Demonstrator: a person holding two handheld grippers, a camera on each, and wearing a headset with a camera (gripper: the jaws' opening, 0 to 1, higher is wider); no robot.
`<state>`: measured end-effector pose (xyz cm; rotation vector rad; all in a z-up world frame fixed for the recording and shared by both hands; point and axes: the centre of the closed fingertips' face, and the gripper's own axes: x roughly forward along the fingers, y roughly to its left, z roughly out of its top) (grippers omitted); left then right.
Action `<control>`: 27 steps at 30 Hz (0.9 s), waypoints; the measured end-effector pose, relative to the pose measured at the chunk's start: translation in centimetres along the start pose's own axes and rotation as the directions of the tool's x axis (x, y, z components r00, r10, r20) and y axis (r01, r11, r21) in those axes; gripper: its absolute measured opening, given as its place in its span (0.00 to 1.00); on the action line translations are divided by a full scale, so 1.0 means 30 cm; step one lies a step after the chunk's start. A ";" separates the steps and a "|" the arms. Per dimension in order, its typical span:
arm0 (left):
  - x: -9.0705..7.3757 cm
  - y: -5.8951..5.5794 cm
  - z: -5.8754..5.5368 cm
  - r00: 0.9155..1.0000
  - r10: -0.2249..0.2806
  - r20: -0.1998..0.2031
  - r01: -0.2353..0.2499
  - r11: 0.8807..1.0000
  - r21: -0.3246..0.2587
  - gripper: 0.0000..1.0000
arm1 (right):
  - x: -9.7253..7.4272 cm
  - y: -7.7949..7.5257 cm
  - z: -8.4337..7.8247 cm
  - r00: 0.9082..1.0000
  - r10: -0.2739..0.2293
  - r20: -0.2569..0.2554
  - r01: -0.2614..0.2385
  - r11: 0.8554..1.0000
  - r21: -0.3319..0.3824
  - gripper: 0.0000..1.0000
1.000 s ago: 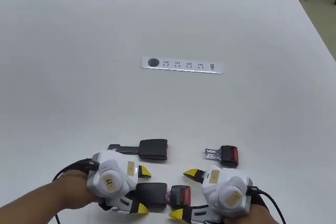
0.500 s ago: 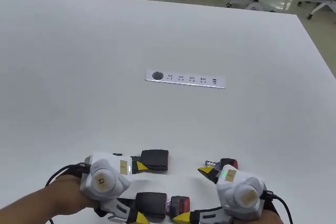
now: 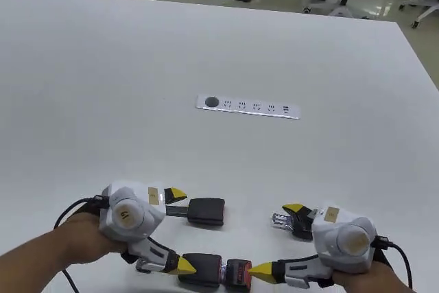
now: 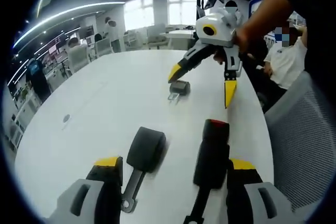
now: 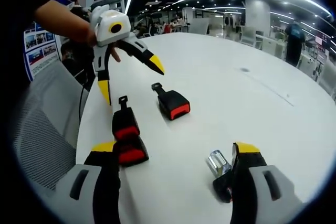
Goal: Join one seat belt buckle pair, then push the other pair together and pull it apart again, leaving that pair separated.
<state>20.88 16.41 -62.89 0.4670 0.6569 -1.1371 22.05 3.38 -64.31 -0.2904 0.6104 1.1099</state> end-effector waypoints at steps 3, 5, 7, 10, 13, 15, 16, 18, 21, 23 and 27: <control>-0.007 0.027 0.004 1.000 0.009 -0.003 -0.009 1.000 0.002 0.84 | -0.015 -0.028 0.001 1.000 -0.003 0.000 0.003 1.000 -0.002 0.89; -0.012 0.044 0.011 1.000 0.014 -0.005 -0.014 1.000 0.000 0.84 | -0.026 -0.053 0.006 1.000 -0.009 -0.003 0.009 1.000 -0.006 0.89; -0.014 0.061 0.016 1.000 0.019 -0.002 -0.019 1.000 0.000 0.84 | -0.032 -0.077 0.004 1.000 -0.006 -0.003 0.006 1.000 0.001 0.89; -0.012 0.082 0.018 1.000 0.023 -0.001 -0.023 1.000 -0.004 0.84 | -0.037 -0.107 -0.006 1.000 -0.003 -0.015 0.003 1.000 -0.004 0.89; -0.006 0.105 0.021 1.000 0.023 -0.004 -0.023 1.000 -0.002 0.84 | -0.043 -0.132 -0.009 1.000 0.003 -0.020 -0.003 1.000 -0.003 0.89; -0.001 0.116 0.024 1.000 0.022 -0.004 -0.022 1.000 -0.003 0.84 | -0.048 -0.145 -0.014 1.000 0.008 -0.029 -0.009 1.000 -0.008 0.88; 0.004 0.124 0.025 1.000 0.021 -0.003 -0.021 1.000 -0.005 0.84 | -0.050 -0.153 -0.018 0.999 0.013 -0.033 -0.013 1.000 -0.005 0.87; 0.016 0.134 0.026 1.000 0.014 -0.004 -0.014 1.000 -0.005 0.84 | -0.056 -0.172 -0.029 0.999 0.016 -0.044 -0.016 1.000 -0.002 0.86; 0.036 0.146 0.009 1.000 -0.002 -0.016 0.002 1.000 0.001 0.83 | -0.061 -0.192 -0.041 0.998 0.019 -0.057 -0.019 1.000 0.003 0.85; 0.056 0.160 -0.005 1.000 -0.011 -0.025 0.011 1.000 0.001 0.82 | -0.059 -0.212 -0.071 0.996 0.026 -0.082 -0.026 1.000 -0.001 0.82; 0.093 0.171 -0.019 0.999 -0.034 -0.042 0.035 0.999 0.009 0.80 | -0.052 -0.238 -0.098 0.993 0.045 -0.107 -0.043 0.999 0.014 0.79</control>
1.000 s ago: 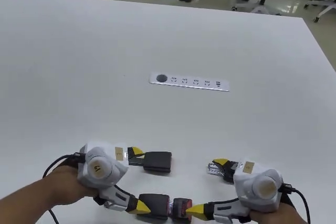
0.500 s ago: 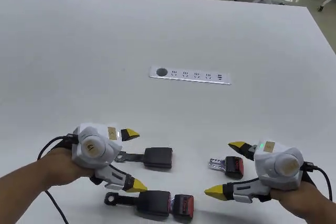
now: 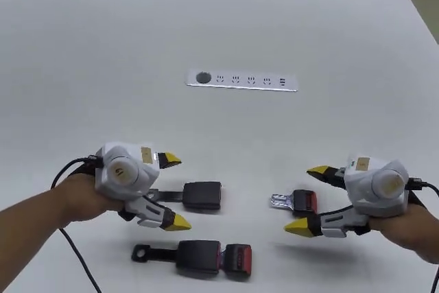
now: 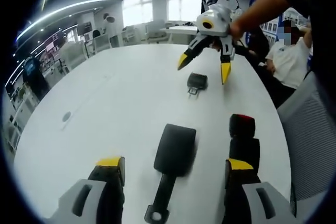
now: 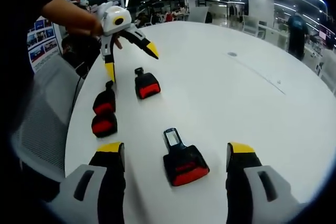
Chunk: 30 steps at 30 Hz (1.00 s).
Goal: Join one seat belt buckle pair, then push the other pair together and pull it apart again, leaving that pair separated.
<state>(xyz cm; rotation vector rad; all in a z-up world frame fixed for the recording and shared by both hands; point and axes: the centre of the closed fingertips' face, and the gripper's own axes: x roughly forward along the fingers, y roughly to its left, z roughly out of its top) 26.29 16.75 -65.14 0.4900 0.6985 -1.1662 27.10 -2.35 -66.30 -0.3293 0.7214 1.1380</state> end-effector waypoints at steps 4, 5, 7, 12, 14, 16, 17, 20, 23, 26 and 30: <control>0.032 0.005 -0.011 1.000 -0.018 -0.018 0.018 1.000 0.010 0.77 | 0.011 0.001 -0.036 0.998 0.028 -0.050 -0.028 1.000 -0.011 0.75; 0.044 0.007 -0.016 0.999 -0.025 -0.023 0.025 1.000 0.011 0.77 | 0.019 -0.001 -0.050 0.997 0.035 -0.061 -0.036 0.999 -0.012 0.75; 0.061 0.011 -0.025 0.999 -0.037 -0.031 0.037 0.999 0.011 0.74 | 0.031 -0.005 -0.066 0.997 0.049 -0.068 -0.049 0.999 -0.009 0.74; 0.087 0.017 -0.027 0.998 -0.053 -0.033 0.054 0.998 0.015 0.66 | 0.039 -0.022 -0.091 0.994 0.061 -0.086 -0.063 0.998 -0.020 0.68; 0.096 0.017 -0.033 0.997 -0.062 -0.035 0.063 0.998 0.012 0.63 | 0.040 -0.025 -0.101 0.994 0.064 -0.090 -0.066 0.998 -0.021 0.67; 0.100 0.008 -0.035 0.996 -0.074 -0.041 0.075 0.997 0.019 0.60 | 0.039 -0.030 -0.099 0.994 0.066 -0.091 -0.069 0.997 -0.035 0.65; 0.101 0.003 -0.035 0.996 -0.080 -0.043 0.081 0.996 0.022 0.58 | 0.038 -0.030 -0.096 0.993 0.069 -0.091 -0.073 0.997 -0.038 0.63; 0.106 0.000 -0.045 0.995 -0.089 -0.050 0.090 0.996 0.022 0.52 | 0.038 -0.026 -0.099 0.992 0.079 -0.098 -0.084 0.995 -0.055 0.57; 0.108 -0.002 -0.047 0.995 -0.095 -0.044 0.096 0.995 0.028 0.48 | 0.037 -0.022 -0.103 0.992 0.082 -0.099 -0.089 0.993 -0.072 0.52; 0.118 0.006 -0.054 0.994 -0.093 -0.049 0.096 0.994 0.047 0.44 | 0.038 -0.020 -0.106 0.990 0.089 -0.106 -0.097 0.992 -0.078 0.48; 0.124 -0.003 -0.052 0.992 -0.118 -0.050 0.121 0.991 0.056 0.35 | 0.029 -0.032 -0.107 0.990 0.070 -0.124 -0.087 0.987 -0.136 0.41</control>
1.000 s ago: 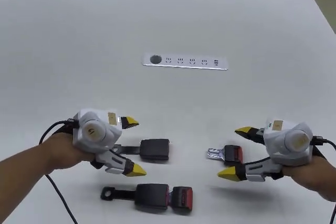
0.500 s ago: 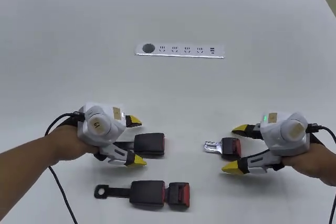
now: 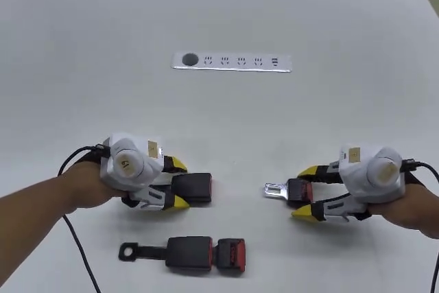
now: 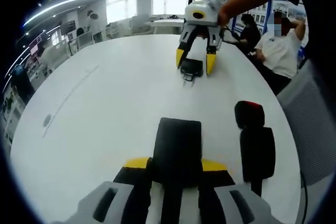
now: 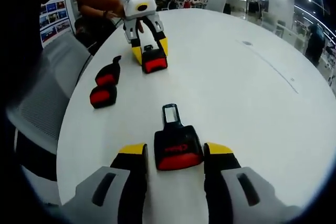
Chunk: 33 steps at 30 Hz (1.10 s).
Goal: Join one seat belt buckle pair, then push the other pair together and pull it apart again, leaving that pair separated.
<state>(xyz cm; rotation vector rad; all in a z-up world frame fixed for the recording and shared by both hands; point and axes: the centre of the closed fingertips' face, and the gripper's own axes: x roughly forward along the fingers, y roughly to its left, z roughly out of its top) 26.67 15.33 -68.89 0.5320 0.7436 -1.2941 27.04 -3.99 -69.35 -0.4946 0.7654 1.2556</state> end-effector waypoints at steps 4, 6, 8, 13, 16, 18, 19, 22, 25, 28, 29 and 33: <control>-0.006 0.009 0.006 1.000 0.000 -0.006 0.000 1.000 0.022 0.34 | -0.007 0.002 0.007 1.000 -0.005 -0.001 0.005 1.000 -0.013 0.36; -0.008 0.010 0.007 1.000 -0.003 -0.012 0.004 1.000 0.029 0.34 | -0.012 0.009 0.013 1.000 -0.003 -0.007 0.003 1.000 -0.018 0.35; -0.009 0.010 0.008 1.000 -0.006 -0.019 0.007 0.999 0.034 0.34 | -0.013 0.010 0.010 1.000 -0.001 -0.010 0.000 1.000 -0.023 0.35; -0.012 0.008 0.007 1.000 -0.008 -0.024 0.009 0.999 0.034 0.34 | -0.014 0.017 0.007 1.000 0.002 -0.009 -0.002 1.000 -0.018 0.35; -0.011 0.007 0.004 0.999 -0.012 -0.030 0.013 0.999 0.037 0.34 | -0.014 0.016 0.004 1.000 0.008 -0.010 -0.008 1.000 -0.015 0.35; -0.011 0.006 0.003 0.999 -0.016 -0.035 0.017 0.999 0.040 0.34 | -0.017 0.018 0.004 1.000 0.014 -0.007 -0.014 1.000 -0.011 0.35; -0.011 0.006 0.001 0.999 -0.018 -0.037 0.019 0.999 0.038 0.34 | -0.019 0.016 0.003 1.000 0.016 -0.007 -0.016 1.000 -0.010 0.35; -0.009 0.001 0.001 0.999 -0.021 -0.047 0.023 0.999 0.042 0.34 | -0.018 0.013 -0.001 1.000 0.021 -0.007 -0.021 1.000 -0.005 0.35; -0.008 0.000 0.000 0.998 -0.023 -0.051 0.025 0.999 0.043 0.34 | -0.019 0.017 -0.001 1.000 0.021 -0.012 -0.021 1.000 -0.009 0.35; -0.007 -0.004 0.002 0.998 -0.024 -0.053 0.026 0.999 0.042 0.34 | -0.017 0.016 -0.003 1.000 0.019 -0.019 -0.019 1.000 -0.016 0.35; -0.007 -0.004 0.001 0.998 -0.024 -0.054 0.026 0.999 0.043 0.34 | -0.016 0.014 -0.004 1.000 0.018 -0.020 -0.018 1.000 -0.017 0.35; -0.005 -0.005 0.001 0.998 -0.023 -0.058 0.025 0.999 0.041 0.34 | -0.013 0.013 -0.006 1.000 0.016 -0.022 -0.017 1.000 -0.011 0.35</control>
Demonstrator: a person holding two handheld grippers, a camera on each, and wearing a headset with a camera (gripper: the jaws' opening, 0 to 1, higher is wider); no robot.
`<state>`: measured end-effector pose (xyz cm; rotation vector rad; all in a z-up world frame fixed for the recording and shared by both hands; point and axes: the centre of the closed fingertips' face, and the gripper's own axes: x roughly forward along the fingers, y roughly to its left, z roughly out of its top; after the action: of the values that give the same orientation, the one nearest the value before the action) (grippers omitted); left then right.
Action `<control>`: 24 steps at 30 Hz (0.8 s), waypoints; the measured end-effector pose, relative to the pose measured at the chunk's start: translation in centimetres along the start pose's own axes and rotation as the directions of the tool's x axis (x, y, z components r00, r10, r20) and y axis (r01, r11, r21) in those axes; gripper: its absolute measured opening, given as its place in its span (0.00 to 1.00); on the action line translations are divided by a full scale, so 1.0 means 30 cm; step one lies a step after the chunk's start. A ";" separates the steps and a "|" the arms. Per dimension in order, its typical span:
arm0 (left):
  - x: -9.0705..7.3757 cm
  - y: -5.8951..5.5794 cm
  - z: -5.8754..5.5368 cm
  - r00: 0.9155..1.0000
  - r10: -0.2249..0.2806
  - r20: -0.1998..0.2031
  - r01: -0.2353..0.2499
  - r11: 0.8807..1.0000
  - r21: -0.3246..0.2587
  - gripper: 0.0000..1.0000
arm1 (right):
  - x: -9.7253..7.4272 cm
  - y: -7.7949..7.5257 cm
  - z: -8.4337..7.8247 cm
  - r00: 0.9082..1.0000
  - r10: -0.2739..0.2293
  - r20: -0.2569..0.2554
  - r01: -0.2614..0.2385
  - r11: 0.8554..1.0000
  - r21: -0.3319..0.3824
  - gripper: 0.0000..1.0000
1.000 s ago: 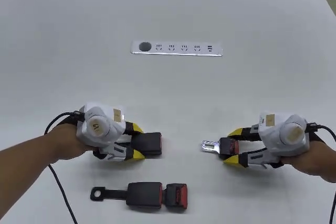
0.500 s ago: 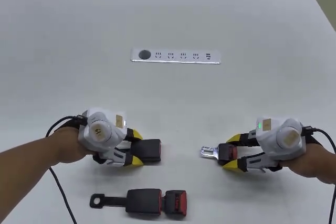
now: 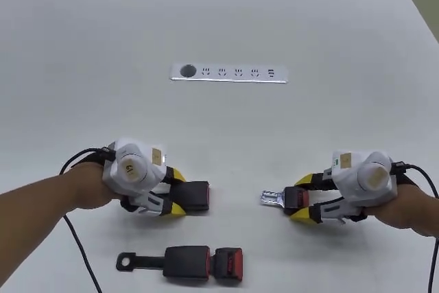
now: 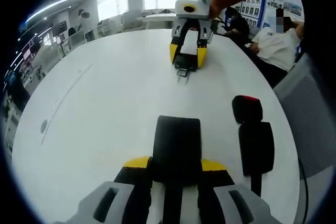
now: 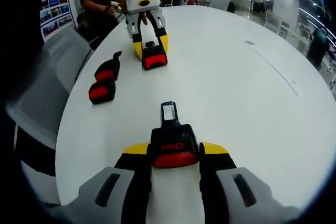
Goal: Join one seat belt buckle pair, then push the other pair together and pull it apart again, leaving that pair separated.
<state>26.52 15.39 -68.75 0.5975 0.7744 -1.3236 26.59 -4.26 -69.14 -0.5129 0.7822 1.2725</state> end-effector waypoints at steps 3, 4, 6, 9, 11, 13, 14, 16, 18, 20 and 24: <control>0.001 -0.002 0.003 1.000 0.000 -0.003 0.000 1.000 -0.001 0.34 | 0.010 0.006 0.012 1.000 0.001 -0.001 -0.001 1.000 -0.009 0.35; 0.001 -0.002 0.003 1.000 0.000 -0.004 0.000 1.000 -0.001 0.34 | 0.013 0.000 0.012 1.000 0.000 -0.002 0.000 1.000 -0.015 0.35; 0.002 0.000 0.001 1.000 0.000 -0.005 0.000 1.000 -0.003 0.34 | 0.024 0.004 0.022 1.000 0.003 -0.001 -0.003 1.000 -0.023 0.35; 0.002 0.001 0.002 1.000 0.001 -0.006 -0.001 1.000 -0.003 0.34 | 0.041 0.015 0.044 1.000 0.007 0.004 -0.007 1.000 -0.029 0.35; 0.003 0.002 0.001 1.000 0.000 -0.006 0.000 1.000 -0.002 0.34 | 0.057 0.015 0.057 1.000 0.009 0.006 -0.009 0.999 -0.035 0.35; 0.003 0.003 0.001 1.000 0.000 -0.006 0.000 1.000 -0.002 0.34 | 0.073 0.028 0.077 1.000 0.012 0.010 -0.012 0.999 -0.040 0.35; 0.003 0.004 0.001 1.000 0.000 -0.005 0.000 1.000 -0.003 0.34 | 0.079 0.022 0.084 1.000 0.009 0.011 -0.009 0.999 -0.039 0.35; 0.004 0.006 -0.001 1.000 -0.001 -0.006 0.001 1.000 -0.003 0.34 | 0.088 0.024 0.092 1.000 0.014 0.016 -0.013 0.999 -0.040 0.35; 0.005 0.007 -0.002 1.000 -0.002 -0.007 0.002 1.000 -0.002 0.34 | 0.101 0.029 0.104 1.000 0.018 0.019 -0.017 0.999 -0.044 0.35; 0.005 0.006 -0.001 1.000 -0.004 -0.009 0.004 1.000 0.000 0.34 | 0.109 0.034 0.118 1.000 0.021 0.022 -0.020 0.999 -0.047 0.35; 0.005 0.004 0.002 1.000 -0.007 -0.010 0.007 1.000 0.002 0.34 | 0.129 0.026 0.138 0.999 0.019 0.029 -0.018 0.999 -0.051 0.35</control>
<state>26.65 15.27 -68.82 0.6043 0.7837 -1.3291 27.17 1.41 -69.33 -0.5277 0.7326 1.3170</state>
